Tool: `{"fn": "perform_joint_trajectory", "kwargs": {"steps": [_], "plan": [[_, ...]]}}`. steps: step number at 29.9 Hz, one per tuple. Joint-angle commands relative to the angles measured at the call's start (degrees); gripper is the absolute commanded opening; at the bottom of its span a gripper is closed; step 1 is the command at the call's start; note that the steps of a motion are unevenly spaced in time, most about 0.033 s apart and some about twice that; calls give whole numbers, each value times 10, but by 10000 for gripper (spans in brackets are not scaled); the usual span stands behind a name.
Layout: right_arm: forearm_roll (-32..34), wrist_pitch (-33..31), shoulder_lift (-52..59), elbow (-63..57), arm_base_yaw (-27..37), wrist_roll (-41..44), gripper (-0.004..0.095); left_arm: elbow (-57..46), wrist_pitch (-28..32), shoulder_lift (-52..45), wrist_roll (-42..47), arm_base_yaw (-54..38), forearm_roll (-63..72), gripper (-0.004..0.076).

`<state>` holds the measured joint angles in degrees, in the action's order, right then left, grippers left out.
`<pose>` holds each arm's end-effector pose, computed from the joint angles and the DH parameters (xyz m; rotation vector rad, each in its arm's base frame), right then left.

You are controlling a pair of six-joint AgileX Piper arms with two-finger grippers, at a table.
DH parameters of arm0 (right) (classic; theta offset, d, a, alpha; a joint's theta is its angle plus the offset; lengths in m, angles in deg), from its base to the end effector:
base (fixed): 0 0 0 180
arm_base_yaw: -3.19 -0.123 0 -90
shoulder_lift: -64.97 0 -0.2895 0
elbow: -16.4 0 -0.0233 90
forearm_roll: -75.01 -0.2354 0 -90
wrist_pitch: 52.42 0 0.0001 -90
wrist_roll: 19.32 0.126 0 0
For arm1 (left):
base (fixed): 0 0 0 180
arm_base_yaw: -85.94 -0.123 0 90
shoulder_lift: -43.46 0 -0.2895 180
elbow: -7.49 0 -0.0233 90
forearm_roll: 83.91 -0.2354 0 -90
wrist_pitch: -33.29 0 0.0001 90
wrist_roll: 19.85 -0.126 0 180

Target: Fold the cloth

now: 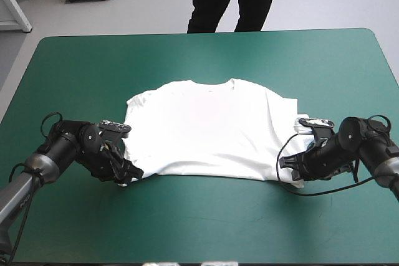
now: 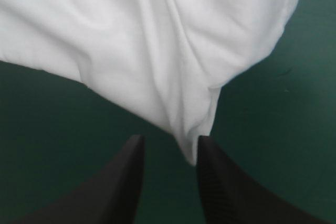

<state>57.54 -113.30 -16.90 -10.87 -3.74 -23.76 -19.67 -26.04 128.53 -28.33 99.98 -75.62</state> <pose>0.2069 0.0585 0.2351 -0.1068 2.9439 0.4193 0.2103 -0.0687 0.2203 0.4893 2.9539 -0.2052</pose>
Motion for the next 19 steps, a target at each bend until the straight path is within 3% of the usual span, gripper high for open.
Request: {"fn": "perform_joint_trajectory", "kwargs": {"steps": [1, 7, 15, 19], "plan": [[-12, -13, 16, 22, 0, -6, 581, 15, -23, -20, 7, 2, 2, 576], [-4, -19, 39, 88, 1, 2, 604, 44, -28, -52, 32, 2, -37, 580], [78, -71, 51, 208, 1, 63, 604, 126, -79, -85, 70, 2, -96, 580], [115, -60, 45, 220, 1, 85, 603, 162, -79, -87, 72, 2, -96, 580]]}}
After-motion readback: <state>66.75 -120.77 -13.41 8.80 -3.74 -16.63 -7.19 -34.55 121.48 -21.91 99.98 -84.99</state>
